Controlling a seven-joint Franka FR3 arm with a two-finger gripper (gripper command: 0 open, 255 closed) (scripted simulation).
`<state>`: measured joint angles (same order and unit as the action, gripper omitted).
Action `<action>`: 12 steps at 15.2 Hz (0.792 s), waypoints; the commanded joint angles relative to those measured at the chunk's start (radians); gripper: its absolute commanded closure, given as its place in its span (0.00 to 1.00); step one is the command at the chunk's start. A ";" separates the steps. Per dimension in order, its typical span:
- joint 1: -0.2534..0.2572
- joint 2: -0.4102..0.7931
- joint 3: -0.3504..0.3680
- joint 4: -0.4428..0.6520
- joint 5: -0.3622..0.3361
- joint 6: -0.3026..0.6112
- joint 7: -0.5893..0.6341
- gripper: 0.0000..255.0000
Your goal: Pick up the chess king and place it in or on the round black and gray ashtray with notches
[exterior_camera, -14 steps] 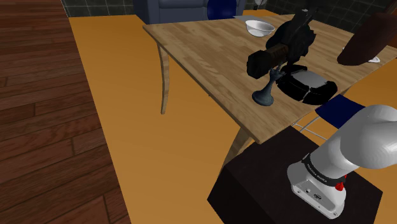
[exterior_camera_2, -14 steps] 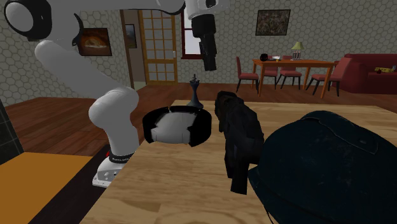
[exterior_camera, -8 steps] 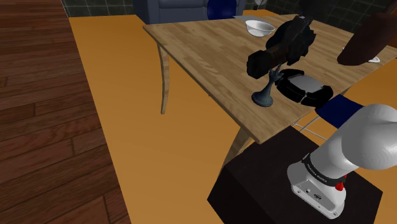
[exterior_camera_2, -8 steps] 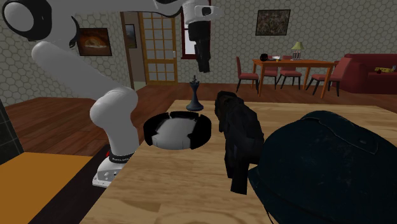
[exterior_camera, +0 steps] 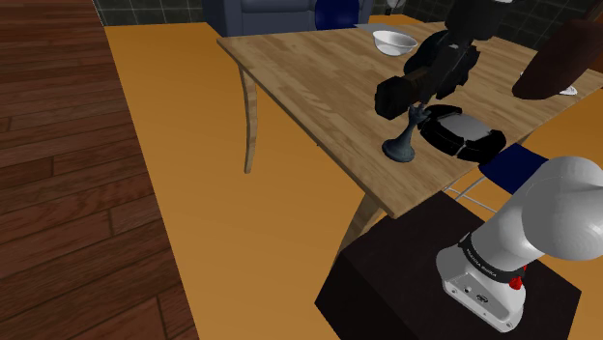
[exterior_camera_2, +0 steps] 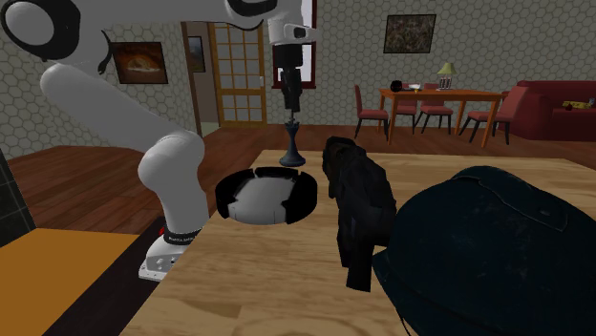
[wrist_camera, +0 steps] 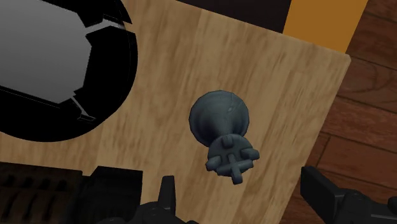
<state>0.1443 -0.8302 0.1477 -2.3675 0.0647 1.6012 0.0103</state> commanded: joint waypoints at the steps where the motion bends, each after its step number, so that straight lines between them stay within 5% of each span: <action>1: 0.004 -0.007 0.003 -0.029 0.005 0.019 0.001 0.00; 12: 0.006 -0.018 0.006 -0.097 0.009 0.077 0.000 0.00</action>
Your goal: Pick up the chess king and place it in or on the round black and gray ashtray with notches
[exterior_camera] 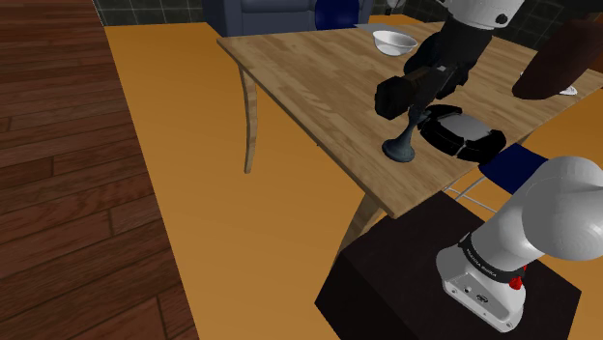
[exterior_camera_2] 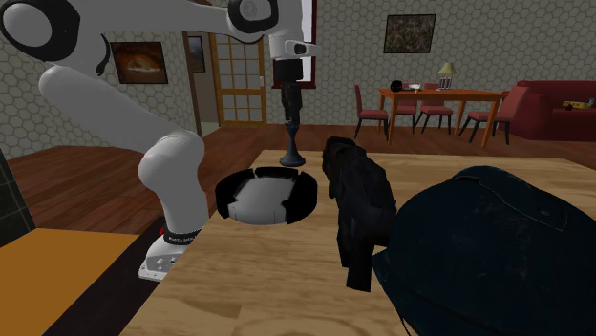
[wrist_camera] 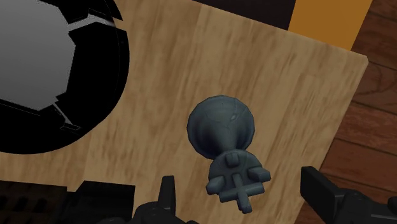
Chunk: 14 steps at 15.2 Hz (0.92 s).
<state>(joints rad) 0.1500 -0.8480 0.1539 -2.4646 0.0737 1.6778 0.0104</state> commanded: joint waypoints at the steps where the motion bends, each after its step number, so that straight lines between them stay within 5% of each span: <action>1: 0.000 0.000 0.000 0.000 0.000 0.000 0.000 0.00; 2: 0.000 0.000 0.000 0.000 0.000 0.000 0.000 1.00; 14: -0.002 0.009 -0.003 0.045 -0.003 -0.036 0.000 1.00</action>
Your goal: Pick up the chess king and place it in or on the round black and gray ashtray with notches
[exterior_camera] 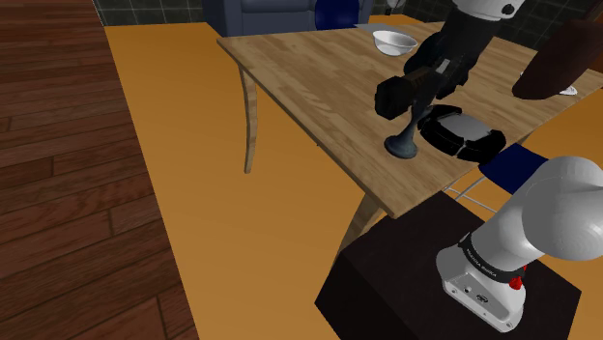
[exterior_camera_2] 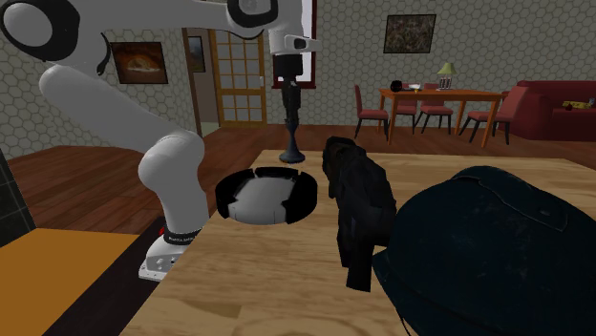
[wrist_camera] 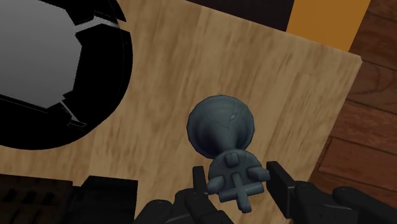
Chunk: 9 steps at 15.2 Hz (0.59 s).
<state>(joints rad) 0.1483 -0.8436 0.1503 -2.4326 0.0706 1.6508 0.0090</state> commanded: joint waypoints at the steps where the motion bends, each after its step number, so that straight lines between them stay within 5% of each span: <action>1: -0.001 0.008 -0.001 0.029 -0.001 -0.021 0.001 1.00; 9: -0.007 0.042 -0.007 0.158 -0.009 -0.117 0.000 1.00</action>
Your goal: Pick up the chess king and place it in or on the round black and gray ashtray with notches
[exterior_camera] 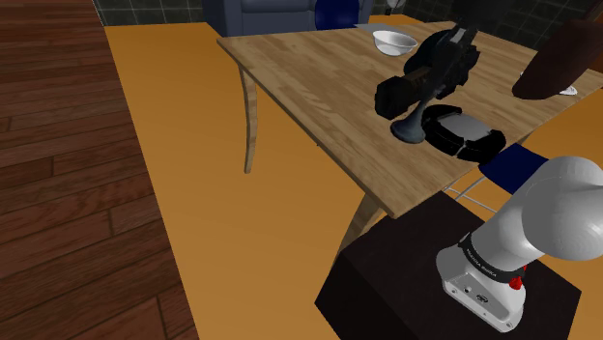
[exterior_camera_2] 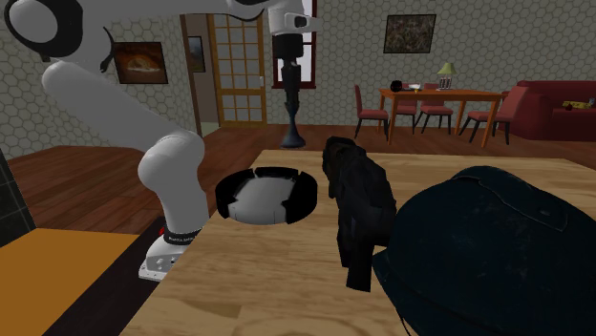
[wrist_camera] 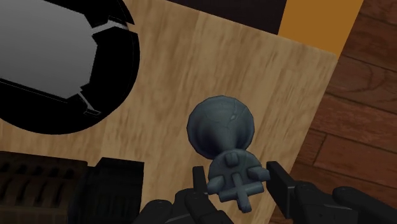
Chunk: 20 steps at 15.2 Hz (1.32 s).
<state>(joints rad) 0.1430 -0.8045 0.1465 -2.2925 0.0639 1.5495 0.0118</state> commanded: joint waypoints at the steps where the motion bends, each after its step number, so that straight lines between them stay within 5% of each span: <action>1: -0.002 0.008 -0.004 0.035 -0.003 -0.027 -0.003 1.00; 11: -0.009 0.066 -0.009 0.207 -0.012 -0.142 -0.002 1.00; 20: -0.040 -0.015 -0.199 0.226 -0.135 -0.239 -0.205 1.00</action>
<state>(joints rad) 0.1068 -0.8181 -0.0307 -2.0827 -0.0554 1.3274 -0.1681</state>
